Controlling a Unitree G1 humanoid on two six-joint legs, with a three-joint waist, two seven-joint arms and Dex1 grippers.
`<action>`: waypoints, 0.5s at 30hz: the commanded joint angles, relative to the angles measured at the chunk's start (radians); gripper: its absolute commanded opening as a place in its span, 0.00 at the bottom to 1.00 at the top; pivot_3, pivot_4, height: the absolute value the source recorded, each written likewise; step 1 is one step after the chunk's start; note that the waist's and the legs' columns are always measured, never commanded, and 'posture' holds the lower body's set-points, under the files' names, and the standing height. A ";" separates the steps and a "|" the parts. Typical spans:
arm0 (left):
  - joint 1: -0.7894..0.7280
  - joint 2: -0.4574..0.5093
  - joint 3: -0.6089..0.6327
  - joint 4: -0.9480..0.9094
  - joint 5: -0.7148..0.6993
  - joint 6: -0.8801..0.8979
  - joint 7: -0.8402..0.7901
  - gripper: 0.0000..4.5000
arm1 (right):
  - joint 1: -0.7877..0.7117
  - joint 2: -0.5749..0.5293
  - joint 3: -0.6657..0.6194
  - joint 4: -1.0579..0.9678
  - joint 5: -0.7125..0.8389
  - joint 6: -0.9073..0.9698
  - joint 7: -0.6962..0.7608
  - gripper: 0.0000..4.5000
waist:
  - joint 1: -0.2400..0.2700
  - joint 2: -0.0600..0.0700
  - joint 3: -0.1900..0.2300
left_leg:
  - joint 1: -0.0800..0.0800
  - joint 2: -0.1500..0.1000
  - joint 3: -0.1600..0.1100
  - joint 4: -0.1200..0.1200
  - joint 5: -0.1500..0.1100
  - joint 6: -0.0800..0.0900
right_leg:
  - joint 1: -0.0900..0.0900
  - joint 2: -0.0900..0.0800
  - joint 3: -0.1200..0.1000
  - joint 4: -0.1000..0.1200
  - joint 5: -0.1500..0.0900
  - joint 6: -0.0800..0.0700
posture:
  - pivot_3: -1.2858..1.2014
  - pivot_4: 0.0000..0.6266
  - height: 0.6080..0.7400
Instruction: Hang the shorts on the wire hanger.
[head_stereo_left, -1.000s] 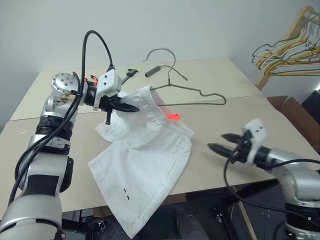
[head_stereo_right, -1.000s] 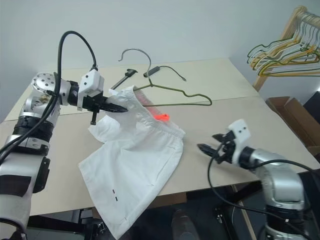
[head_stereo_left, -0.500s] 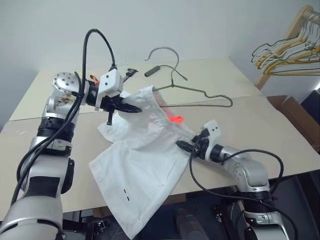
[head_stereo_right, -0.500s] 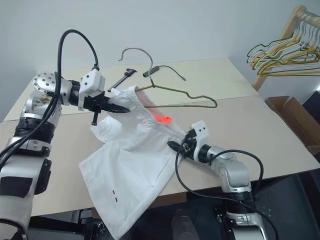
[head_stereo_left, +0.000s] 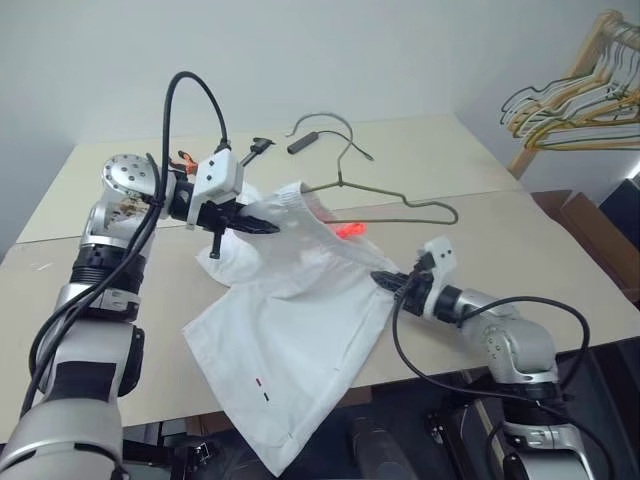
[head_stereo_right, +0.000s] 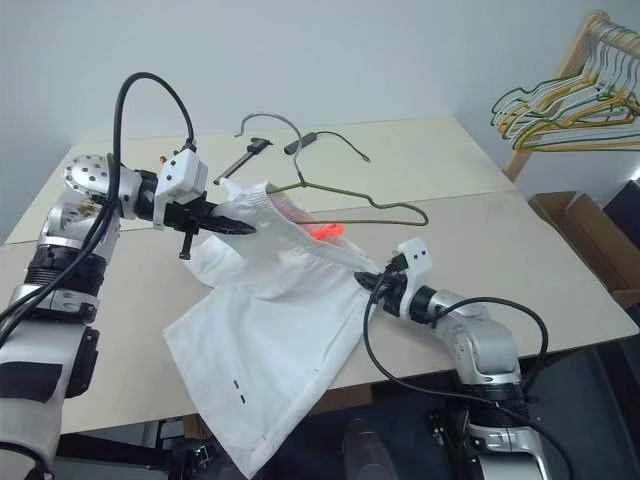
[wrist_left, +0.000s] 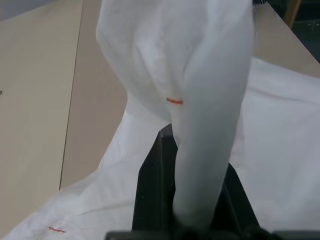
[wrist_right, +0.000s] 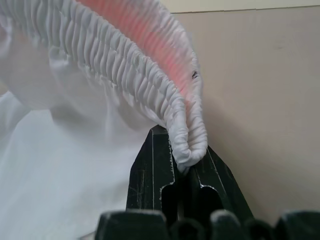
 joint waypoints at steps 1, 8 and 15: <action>0.030 0.044 0.011 -0.011 0.030 -0.079 0.003 0.00 | 0.003 -0.098 -0.081 -0.047 0.035 -0.013 0.049 0.01 | 0.000 0.000 0.000 | 0.000 0.000 0.000 0.000 0.000 0.000 | 0.000 0.000 0.000 0.000 0.000 0.000 | 0.46 0.09 1.00; 0.068 0.060 0.001 0.026 0.083 -0.135 0.053 0.00 | 0.047 -0.245 -0.106 -0.104 0.058 -0.030 0.140 0.01 | 0.001 0.000 0.000 | 0.001 0.000 0.000 0.000 0.000 0.000 | 0.002 0.000 0.000 -0.001 0.000 0.000 | 0.46 0.10 1.00; 0.090 0.070 -0.005 0.022 0.092 -0.140 0.042 0.00 | 0.054 -0.317 -0.116 -0.117 0.050 -0.065 0.171 0.01 | 0.000 0.000 0.000 | 0.001 0.000 0.000 0.000 0.000 0.000 | 0.002 0.000 0.000 -0.001 0.000 0.000 | 0.46 0.10 1.00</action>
